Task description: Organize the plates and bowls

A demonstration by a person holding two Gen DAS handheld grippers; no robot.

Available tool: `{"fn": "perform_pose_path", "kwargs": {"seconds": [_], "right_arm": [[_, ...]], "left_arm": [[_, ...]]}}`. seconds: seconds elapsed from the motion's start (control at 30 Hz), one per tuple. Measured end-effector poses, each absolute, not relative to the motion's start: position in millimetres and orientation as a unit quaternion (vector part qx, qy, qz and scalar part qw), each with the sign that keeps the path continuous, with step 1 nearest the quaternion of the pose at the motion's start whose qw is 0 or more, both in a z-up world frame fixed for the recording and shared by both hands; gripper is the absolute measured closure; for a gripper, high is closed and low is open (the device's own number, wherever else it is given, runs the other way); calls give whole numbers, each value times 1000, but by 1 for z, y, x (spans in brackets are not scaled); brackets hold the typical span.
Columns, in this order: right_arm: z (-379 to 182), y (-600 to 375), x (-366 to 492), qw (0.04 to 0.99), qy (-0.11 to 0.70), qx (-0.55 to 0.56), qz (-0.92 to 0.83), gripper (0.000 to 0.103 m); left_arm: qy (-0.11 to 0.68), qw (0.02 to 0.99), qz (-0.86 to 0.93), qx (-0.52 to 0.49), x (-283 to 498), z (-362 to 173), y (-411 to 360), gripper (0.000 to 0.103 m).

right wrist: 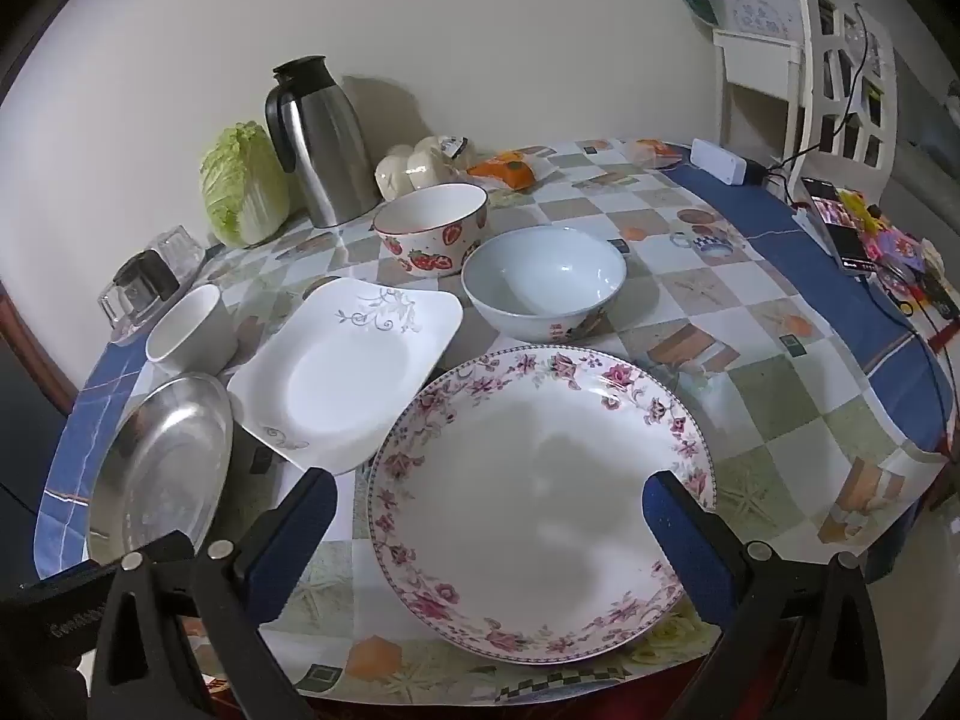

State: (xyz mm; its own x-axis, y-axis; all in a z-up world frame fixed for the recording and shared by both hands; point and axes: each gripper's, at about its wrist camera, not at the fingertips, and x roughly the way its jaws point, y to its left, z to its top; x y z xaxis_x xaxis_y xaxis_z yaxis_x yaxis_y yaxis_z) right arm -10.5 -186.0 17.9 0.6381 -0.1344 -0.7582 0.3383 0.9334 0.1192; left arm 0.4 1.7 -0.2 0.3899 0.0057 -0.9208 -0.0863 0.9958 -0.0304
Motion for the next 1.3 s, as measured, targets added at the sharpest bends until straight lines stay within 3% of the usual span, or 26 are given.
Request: {"fn": "perform_pose_path", "kwargs": {"seconds": [1.3], "right_arm": [[22,-178,-8,900,402,113,-129,0]], "left_arm": [[549,835,30,-23,-1,0,-3,0]]}}
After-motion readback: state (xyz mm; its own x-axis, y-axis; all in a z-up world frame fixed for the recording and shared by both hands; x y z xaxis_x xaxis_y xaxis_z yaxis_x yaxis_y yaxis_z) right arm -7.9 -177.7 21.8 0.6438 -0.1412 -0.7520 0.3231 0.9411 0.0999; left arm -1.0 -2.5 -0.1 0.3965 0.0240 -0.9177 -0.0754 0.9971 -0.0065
